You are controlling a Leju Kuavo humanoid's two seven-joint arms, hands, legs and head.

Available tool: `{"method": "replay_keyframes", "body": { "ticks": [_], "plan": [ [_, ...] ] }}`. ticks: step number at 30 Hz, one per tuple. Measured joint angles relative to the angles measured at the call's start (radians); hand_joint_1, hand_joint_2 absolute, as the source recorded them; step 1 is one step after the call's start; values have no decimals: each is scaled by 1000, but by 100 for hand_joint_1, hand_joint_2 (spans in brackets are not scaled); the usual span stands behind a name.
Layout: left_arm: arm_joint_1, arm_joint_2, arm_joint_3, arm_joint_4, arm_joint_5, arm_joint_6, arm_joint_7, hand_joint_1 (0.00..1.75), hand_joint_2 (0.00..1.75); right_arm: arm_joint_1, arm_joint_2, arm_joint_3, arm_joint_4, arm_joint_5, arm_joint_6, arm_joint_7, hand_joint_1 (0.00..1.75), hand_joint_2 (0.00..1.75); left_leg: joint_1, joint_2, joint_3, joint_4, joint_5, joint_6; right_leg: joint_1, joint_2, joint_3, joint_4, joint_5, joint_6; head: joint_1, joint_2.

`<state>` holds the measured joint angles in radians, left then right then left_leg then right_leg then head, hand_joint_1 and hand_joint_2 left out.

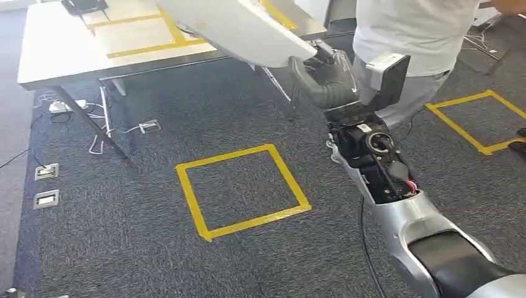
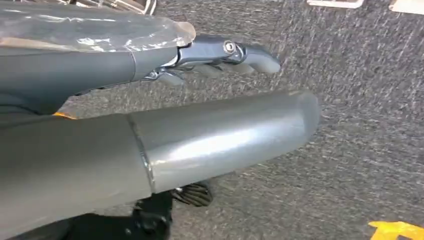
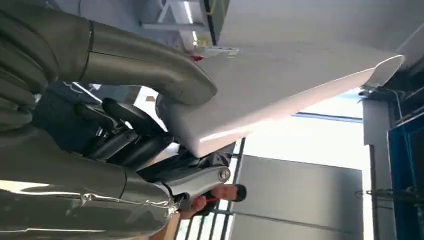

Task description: Take the parts from the cabinet and place them on the table.

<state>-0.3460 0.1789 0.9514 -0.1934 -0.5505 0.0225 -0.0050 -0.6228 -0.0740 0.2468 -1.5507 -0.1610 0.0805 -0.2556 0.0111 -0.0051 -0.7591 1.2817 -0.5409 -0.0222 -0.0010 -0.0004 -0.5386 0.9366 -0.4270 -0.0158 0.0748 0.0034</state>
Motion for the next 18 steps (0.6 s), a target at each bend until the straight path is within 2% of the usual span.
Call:
{"method": "replay_keyframes", "body": {
  "ticks": [1, 2, 3, 4, 5, 6, 8, 10, 11, 13, 14, 15, 16, 17, 18],
  "plan": [
    [1, 0, 0, 0, 0, 0, 0, 0, 0, 0, 0, 0, 2, 0, 0, 0, 175, 175, 1, 0, 8, -38, 39, -1, 0, 0, 6, 0, -5, 2, 0, 0],
    [0, 1, 0, 0, 0, 0, 0, 0, 0, 0, 0, 0, 2, 0, 0, 0, 175, 175, 2, 0, 38, -116, 94, -1, 0, 0, 14, 0, -11, 5, 0, 0],
    [0, 3, 0, 0, 0, 0, 0, 0, 0, -2, 0, 0, 2, 0, 0, 0, 175, 175, 3, 1, 81, -216, 150, 0, -1, 0, 24, 1, -19, 9, 0, 0],
    [0, 4, 0, 0, 0, 0, 0, 0, 0, -4, 0, 0, 3, 0, 0, 0, 175, 175, 5, 5, 114, -300, 181, 0, 0, -1, 29, 2, -27, 15, -1, 0],
    [-2, 3, 0, 0, 0, 0, 0, 0, 0, -8, 0, 0, 3, 0, 1, -1, 175, 175, 0, 4, 127, -313, 163, 3, 9, 1, 25, 6, -33, 23, -7, 0],
    [-3, 5, 0, 0, 0, 0, 0, 0, 0, -12, 0, 1, 5, 0, 1, 0, 175, 175, -1, 0, 126, -314, 162, 15, 7, 3, 24, 6, -35, 25, -6, 0],
    [1, 2, 0, 0, 0, 0, 0, 0, 0, -13, 0, 2, 5, 0, 2, -1, 175, 175, -6, -2, 128, -313, 154, 28, 4, 1, 29, 2, -40, 33, -5, 0],
    [1, 3, 0, 0, 0, 0, 0, 0, 0, -11, 0, 1, 3, 0, 1, 0, 175, 175, 0, -1, 146, -318, 147, 40, 1, 1, 29, 19, -62, 44, -3, 0],
    [0, 3, 0, 0, 0, 0, 0, 0, 0, -14, 0, 0, 3, 0, 0, -1, 175, 175, 0, -1, 153, -318, 142, 48, 0, 1, 5, 78, -89, 48, -2, 0],
    [-2, 3, 0, 0, -1, 0, 0, 0, 0, -12, 0, 1, 3, 0, 0, -2, 175, 175, -2, -2, 159, -318, 135, 55, 0, 1, -95, 261, -155, 54, 0, 0],
    [-1, 2, 0, 0, -1, -2, 0, 0, 0, -10, 0, 1, 3, 0, 0, -1, 175, 175, -3, -3, 162, -318, 131, 56, 0, 1, -139, 332, -173, 55, 2, 0],
    [2, 2, 0, 0, -2, -2, 0, 0, 0, -5, 0, 1, 4, 0, 0, -1, 175, 175, -5, -4, 167, -318, 126, 56, 0, 1, -173, 371, -169, 53, 2, 0],
    [3, 2, 0, 0, -2, -2, 0, 0, 0, -2, 0, 1, 5, 0, 0, -1, 175, 175, -7, -5, 174, -318, 121, 56, 1, 1, -177, 358, -148, 50, 3, 0],
    [4, 2, 0, 0, -2, -2, 0, 0, 0, -1, 0, 0, 5, 0, 0, -1, 175, 175, -10, -6, 183, -318, 115, 56, 2, 1, -161, 302, -100, 44, 5, 0],
    [4, 2, 0, 0, -2, -2, 0, 0, 0, -1, 0, 0, 5, 0, 0, -1, 175, 175, -13, -7, 194, -318, 109, 56, 5, 2, -129, 218, -42, 36, 6, 0]
  ]
}}
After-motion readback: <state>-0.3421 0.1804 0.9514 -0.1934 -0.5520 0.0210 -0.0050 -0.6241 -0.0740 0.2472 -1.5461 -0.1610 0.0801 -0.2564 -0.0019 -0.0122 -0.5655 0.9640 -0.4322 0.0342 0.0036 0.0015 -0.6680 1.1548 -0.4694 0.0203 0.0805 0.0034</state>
